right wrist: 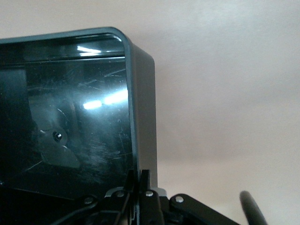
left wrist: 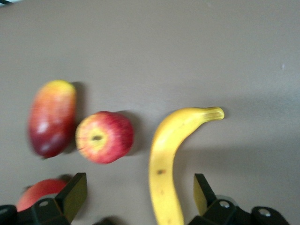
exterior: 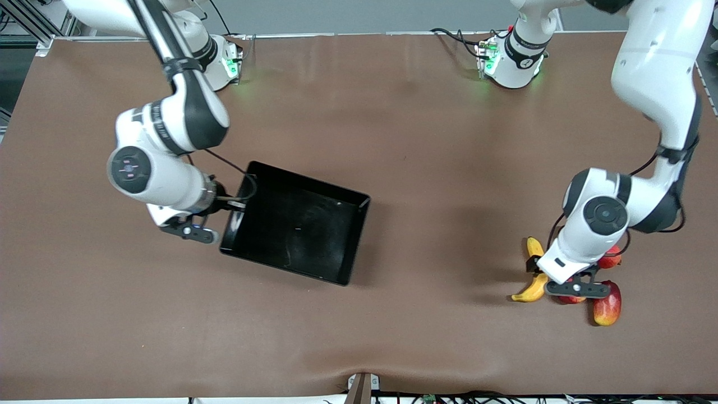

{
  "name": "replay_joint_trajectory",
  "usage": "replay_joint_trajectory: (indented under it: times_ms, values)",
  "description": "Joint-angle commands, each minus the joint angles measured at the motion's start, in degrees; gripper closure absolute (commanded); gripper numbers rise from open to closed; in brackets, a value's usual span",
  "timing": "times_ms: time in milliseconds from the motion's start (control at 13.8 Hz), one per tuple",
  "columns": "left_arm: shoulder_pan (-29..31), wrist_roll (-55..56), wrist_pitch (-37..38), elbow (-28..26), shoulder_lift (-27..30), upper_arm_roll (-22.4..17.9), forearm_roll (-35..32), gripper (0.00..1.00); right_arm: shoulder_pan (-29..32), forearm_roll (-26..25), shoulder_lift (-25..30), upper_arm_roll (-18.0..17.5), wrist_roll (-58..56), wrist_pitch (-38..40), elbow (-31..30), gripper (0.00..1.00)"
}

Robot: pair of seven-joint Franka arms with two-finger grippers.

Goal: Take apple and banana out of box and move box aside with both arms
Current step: 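Drag the black tray away with the right gripper while the left rises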

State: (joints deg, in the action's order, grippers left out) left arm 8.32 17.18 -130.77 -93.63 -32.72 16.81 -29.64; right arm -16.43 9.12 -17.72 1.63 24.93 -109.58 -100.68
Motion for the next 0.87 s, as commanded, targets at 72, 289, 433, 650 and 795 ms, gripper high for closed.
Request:
replay_joint_trajectory:
  times_ms: [72,289,433,650,795]
  values:
    - [0.56,-0.39,7.71,0.11,8.62,0.77,0.45,0.0,8.49,-0.06,4.97,-1.01,-12.33,-0.55,-6.98,1.0]
    - [0.56,0.4,14.56,0.64,13.54,1.12,8.26,0.0,14.3,-0.06,4.98,-1.01,-18.94,-0.2,-7.43,1.0]
    - [0.65,1.45,18.78,0.64,17.05,1.21,10.3,0.0,19.22,-0.06,4.63,-1.01,-25.78,-0.2,-7.86,1.0]
    - [0.65,0.67,23.53,0.64,22.68,1.3,13.71,0.0,26.17,-0.06,4.01,-1.01,-35.54,-0.37,-8.22,1.0]
    - [0.56,0.31,25.91,0.64,26.02,1.3,16.09,0.0,30.39,-0.06,2.79,-1.01,-39.07,-1.16,-8.22,1.0]
